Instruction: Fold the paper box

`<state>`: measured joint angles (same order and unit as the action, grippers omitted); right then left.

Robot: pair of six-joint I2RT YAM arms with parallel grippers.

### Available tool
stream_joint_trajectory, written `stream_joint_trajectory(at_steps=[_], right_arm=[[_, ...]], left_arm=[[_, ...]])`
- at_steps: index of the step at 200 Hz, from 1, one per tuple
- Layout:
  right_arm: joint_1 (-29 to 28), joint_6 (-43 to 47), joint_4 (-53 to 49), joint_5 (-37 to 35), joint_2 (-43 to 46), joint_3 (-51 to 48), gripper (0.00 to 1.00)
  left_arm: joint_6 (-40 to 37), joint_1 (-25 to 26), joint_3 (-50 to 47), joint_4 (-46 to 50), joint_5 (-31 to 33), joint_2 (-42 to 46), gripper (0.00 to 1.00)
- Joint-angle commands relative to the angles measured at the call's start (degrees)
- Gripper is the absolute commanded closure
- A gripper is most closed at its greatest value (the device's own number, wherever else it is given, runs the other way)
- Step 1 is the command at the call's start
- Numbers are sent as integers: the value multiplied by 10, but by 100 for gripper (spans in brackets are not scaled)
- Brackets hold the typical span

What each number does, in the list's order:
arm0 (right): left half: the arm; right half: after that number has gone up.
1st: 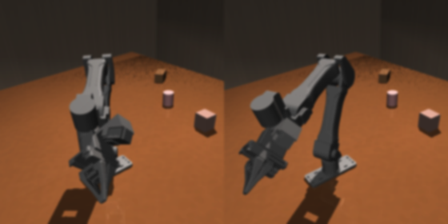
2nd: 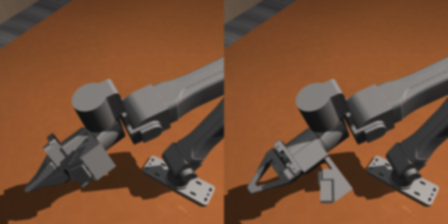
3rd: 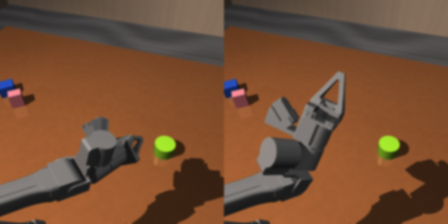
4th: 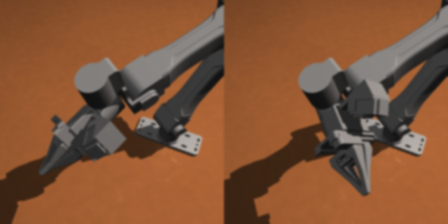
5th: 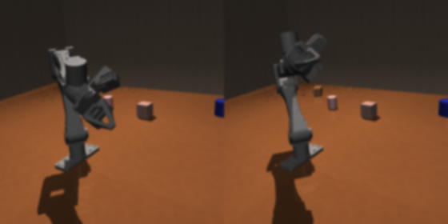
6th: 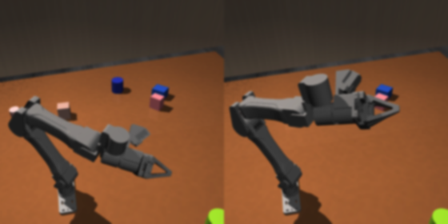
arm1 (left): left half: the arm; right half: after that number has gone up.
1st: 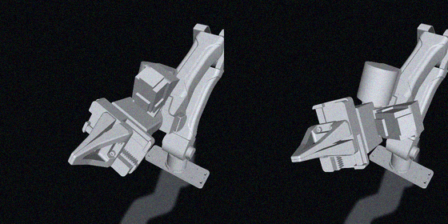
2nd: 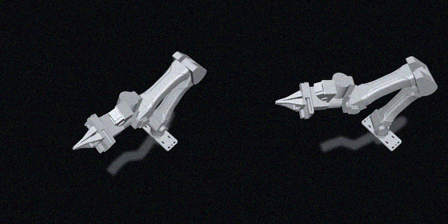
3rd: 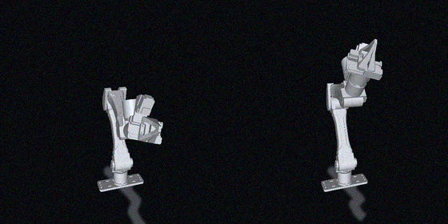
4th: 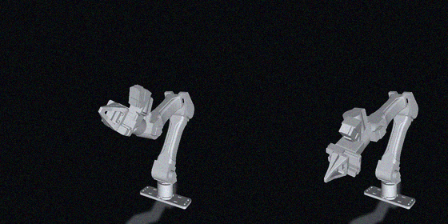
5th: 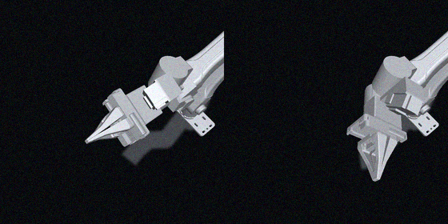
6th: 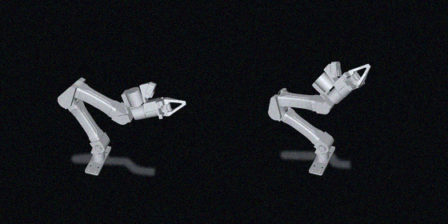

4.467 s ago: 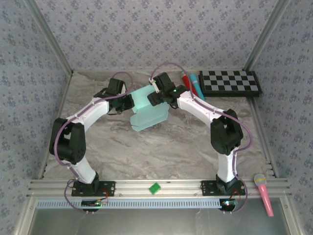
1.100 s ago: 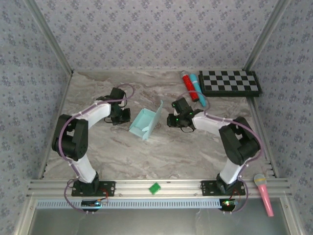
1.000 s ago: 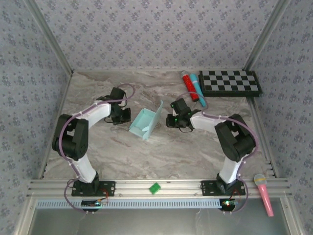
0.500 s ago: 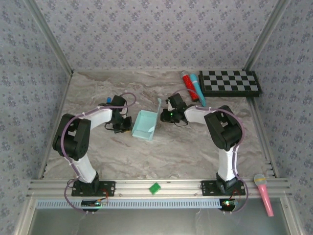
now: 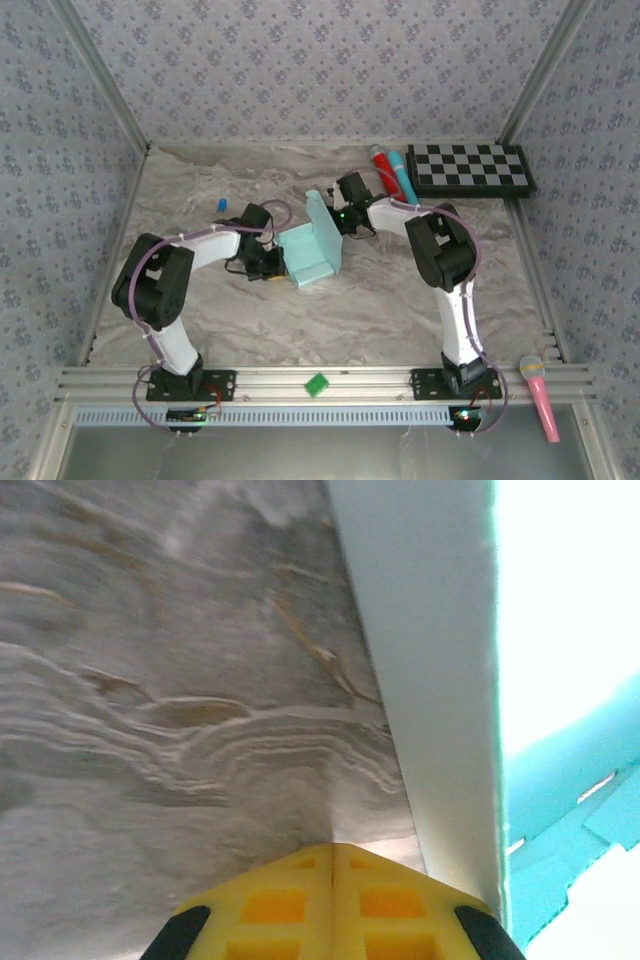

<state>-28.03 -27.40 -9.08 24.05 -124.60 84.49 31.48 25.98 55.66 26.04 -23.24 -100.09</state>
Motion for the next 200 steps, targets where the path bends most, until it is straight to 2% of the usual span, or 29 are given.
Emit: stream_joint_trajectory(at_steps=[1, 34, 65, 96, 121, 152, 180, 200], right_arm=[[14, 31, -57, 19, -23, 39, 81], [42, 49, -86, 11, -17, 61, 75], [72, 61, -106, -8, 17, 54, 70], [94, 64, -111, -33, 78, 5, 68], [104, 62, -93, -45, 148, -69, 68], [106, 60, -75, -70, 244, -183, 68], [99, 43, -61, -96, 335, -276, 67], [86, 29, -53, -111, 396, -334, 68]], left_arm=[[27, 12, -3, -29, -24, 5, 100], [25, 14, 1, -12, -5, 33, 99], [8, 8, 18, 22, 11, 75, 88], [-10, -19, 36, 50, 28, 117, 77], [-23, -60, 50, 57, 57, 130, 72], [-41, -104, 97, 59, 86, 83, 72], [-59, -116, 162, 58, 95, 9, 73], [-73, -117, 215, 65, 82, -57, 82]])
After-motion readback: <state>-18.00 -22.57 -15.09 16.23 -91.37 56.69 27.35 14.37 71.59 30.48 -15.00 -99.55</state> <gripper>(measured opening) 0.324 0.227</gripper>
